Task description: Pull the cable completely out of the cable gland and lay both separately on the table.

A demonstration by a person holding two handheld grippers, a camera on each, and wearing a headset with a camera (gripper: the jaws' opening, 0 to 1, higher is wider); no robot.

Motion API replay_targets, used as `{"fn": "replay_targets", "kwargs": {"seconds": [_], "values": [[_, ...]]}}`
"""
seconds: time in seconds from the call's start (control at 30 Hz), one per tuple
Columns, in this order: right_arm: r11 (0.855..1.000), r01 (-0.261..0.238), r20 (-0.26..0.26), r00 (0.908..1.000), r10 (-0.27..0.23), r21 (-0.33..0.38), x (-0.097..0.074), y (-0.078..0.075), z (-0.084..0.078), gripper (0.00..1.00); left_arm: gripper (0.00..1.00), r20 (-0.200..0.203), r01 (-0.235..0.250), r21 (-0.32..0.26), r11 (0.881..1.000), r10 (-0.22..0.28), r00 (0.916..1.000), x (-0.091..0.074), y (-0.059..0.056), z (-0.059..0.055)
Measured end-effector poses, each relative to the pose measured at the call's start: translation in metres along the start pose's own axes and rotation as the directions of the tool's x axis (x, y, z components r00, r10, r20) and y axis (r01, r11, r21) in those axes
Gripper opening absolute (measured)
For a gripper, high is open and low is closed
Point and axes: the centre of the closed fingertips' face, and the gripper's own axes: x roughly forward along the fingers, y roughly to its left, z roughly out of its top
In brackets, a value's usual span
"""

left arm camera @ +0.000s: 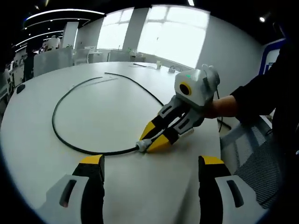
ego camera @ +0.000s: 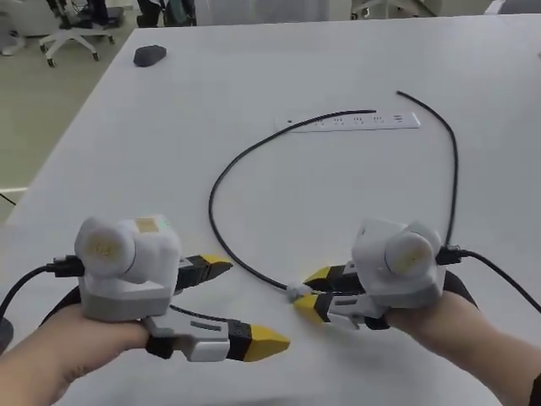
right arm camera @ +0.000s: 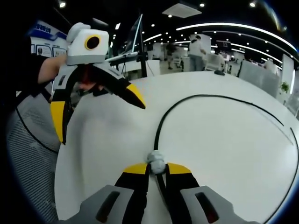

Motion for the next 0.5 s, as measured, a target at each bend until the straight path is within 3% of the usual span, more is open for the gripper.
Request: {"fn": "replay_targets", "kwargs": {"seconds": [0.13, 0.2, 0.3, 0.37, 0.5], "values": [[0.999, 0.002, 0.003, 1.0, -0.002, -0.041, -0.001, 0.001, 0.0, 0.08, 0.75, 0.006, 0.009, -0.024, 1.0, -0.009, 0.9999, 0.0, -0.003, 0.001], [0.999, -0.005, -0.01, 0.9999, 0.005, -0.04, -0.003, 0.003, -0.002, 0.08, 0.67, 0.009, 0.021, -0.037, 0.999, -0.021, 0.9997, -0.001, -0.005, 0.002], [0.992, -0.082, -0.051, 0.9957, 0.077, -0.093, -0.018, 0.017, -0.007, 0.07, 0.52, 0.028, 0.054, -0.028, 0.998, -0.053, 0.9982, -0.003, -0.012, 0.008], [0.984, -0.121, -0.077, 0.9907, 0.112, -0.132, -0.032, 0.026, -0.01, 0.07, 0.45, 0.032, 0.082, -0.053, 0.995, -0.081, 0.9962, -0.002, -0.018, 0.009], [0.97, -0.176, -0.094, 0.9822, 0.162, -0.166, -0.063, 0.042, -0.012, 0.07, 0.51, 0.037, 0.169, -0.001, 0.986, -0.169, 0.9849, 0.007, -0.042, 0.016]]}}
